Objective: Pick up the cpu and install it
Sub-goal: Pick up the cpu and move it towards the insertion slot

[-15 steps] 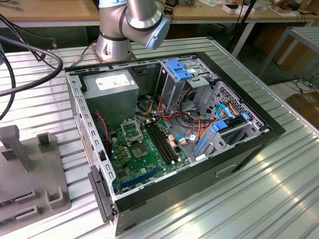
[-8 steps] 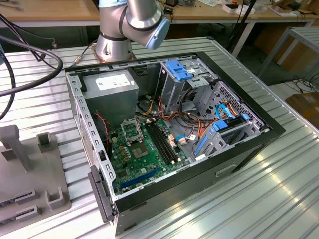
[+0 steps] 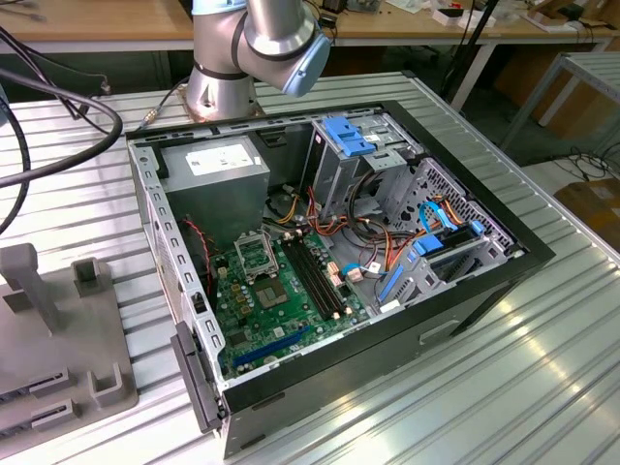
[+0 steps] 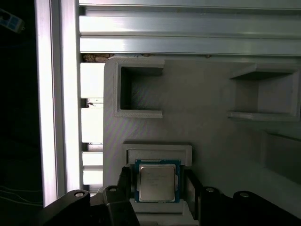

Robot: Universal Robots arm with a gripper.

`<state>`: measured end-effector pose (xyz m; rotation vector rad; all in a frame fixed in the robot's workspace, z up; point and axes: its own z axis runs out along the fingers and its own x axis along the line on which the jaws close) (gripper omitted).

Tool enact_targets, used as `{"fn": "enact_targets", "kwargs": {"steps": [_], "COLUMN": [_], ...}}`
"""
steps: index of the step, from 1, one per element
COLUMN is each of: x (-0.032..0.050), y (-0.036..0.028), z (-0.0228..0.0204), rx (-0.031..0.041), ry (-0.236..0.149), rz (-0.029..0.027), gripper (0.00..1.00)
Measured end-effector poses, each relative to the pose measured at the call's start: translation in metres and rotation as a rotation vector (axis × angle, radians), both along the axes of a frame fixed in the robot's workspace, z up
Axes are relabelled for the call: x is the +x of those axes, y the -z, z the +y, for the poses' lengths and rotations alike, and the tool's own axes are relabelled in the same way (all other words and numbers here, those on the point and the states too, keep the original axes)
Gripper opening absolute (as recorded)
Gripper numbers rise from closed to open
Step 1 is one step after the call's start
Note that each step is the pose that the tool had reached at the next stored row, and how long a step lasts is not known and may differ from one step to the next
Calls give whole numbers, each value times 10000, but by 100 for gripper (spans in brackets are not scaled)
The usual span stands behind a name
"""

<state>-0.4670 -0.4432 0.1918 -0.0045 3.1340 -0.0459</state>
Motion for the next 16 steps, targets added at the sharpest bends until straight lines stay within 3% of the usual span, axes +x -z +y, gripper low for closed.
{"fn": "enact_targets", "kwargs": {"steps": [6,9,16], "x": [-1,-1,-1], "y": [-5,-6,-18], "z": [0,0,-1], "rx": [5,17,21], "ry": [0,0,-1], "rz": [0,1,2], "gripper": [57,47,47]}}
